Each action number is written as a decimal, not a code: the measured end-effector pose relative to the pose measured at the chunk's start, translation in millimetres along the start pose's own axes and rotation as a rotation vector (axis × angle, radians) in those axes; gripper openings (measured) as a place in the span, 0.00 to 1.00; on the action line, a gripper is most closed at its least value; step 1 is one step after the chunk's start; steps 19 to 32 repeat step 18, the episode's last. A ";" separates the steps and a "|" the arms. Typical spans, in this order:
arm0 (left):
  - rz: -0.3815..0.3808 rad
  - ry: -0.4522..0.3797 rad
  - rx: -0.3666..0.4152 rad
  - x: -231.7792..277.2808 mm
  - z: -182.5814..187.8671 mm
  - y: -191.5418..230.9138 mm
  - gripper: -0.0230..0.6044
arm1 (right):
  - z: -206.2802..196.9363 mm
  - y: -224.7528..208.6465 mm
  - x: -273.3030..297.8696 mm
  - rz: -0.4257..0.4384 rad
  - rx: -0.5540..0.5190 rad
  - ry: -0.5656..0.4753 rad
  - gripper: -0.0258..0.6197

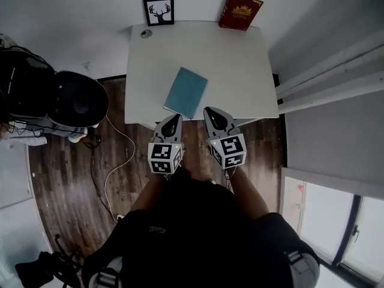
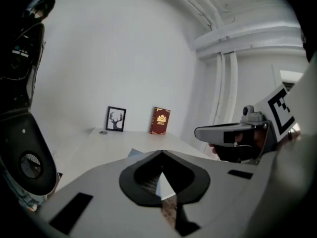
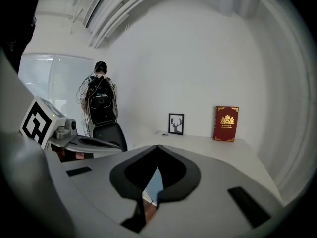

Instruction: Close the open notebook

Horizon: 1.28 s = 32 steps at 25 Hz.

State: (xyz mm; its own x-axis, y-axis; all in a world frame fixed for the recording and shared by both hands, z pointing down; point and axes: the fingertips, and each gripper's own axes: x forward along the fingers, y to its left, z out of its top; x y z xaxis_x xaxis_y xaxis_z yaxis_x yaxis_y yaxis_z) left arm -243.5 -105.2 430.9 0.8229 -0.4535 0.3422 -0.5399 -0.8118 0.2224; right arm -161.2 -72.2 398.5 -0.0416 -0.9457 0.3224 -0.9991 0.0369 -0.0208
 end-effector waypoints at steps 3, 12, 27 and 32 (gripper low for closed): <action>-0.016 -0.018 0.002 -7.0 2.0 -29.4 0.04 | 1.3 -4.8 -32.4 -0.014 -0.002 -0.025 0.07; -0.027 -0.075 0.030 -28.0 -3.2 -125.8 0.04 | -0.3 -16.5 -130.2 -0.016 -0.003 -0.118 0.08; -0.013 -0.100 0.020 -37.7 -26.5 -205.0 0.04 | -25.1 -49.5 -210.3 -0.031 -0.015 -0.132 0.07; -0.013 -0.100 0.020 -37.7 -26.5 -205.0 0.04 | -25.1 -49.5 -210.3 -0.031 -0.015 -0.132 0.07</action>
